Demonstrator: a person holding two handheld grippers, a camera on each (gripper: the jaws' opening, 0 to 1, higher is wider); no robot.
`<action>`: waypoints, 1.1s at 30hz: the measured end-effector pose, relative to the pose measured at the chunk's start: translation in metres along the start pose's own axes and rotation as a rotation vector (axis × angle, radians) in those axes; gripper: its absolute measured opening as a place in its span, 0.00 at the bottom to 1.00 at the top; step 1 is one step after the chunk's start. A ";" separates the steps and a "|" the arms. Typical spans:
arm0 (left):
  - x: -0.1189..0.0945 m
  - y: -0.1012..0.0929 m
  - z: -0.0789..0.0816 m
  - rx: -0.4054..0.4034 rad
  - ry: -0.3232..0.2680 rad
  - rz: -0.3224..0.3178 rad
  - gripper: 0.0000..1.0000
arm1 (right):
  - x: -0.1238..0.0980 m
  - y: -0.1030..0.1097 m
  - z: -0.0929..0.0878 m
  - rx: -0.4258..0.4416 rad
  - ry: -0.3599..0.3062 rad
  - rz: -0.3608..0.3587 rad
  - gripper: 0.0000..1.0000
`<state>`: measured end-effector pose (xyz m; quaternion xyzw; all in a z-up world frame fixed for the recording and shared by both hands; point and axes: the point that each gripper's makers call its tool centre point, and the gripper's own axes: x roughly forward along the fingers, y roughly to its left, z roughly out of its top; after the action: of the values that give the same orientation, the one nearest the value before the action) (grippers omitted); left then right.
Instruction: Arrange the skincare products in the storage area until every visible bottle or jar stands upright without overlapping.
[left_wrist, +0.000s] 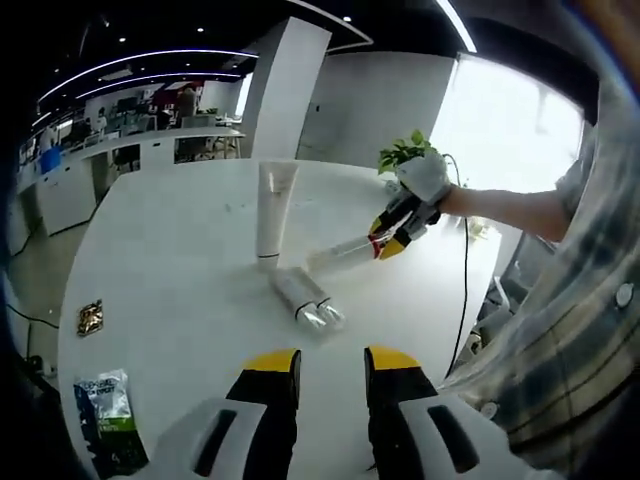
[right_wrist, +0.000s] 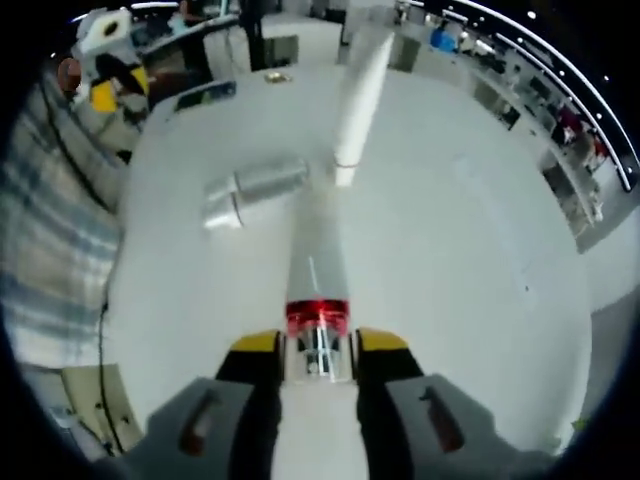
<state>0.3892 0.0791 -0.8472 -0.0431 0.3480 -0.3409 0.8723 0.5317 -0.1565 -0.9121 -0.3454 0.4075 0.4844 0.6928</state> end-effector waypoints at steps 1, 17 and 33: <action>0.000 0.000 0.000 0.001 0.001 -0.002 0.26 | -0.002 0.000 0.000 -0.001 0.005 0.003 0.25; 0.007 -0.006 0.001 0.003 0.003 -0.029 0.26 | -0.032 0.015 0.028 -0.075 0.071 0.066 0.25; 0.023 -0.021 0.001 -0.024 -0.010 -0.073 0.26 | -0.046 0.023 0.020 -0.203 0.232 0.105 0.25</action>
<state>0.3902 0.0485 -0.8529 -0.0677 0.3458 -0.3681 0.8604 0.5056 -0.1505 -0.8639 -0.4456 0.4511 0.5155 0.5764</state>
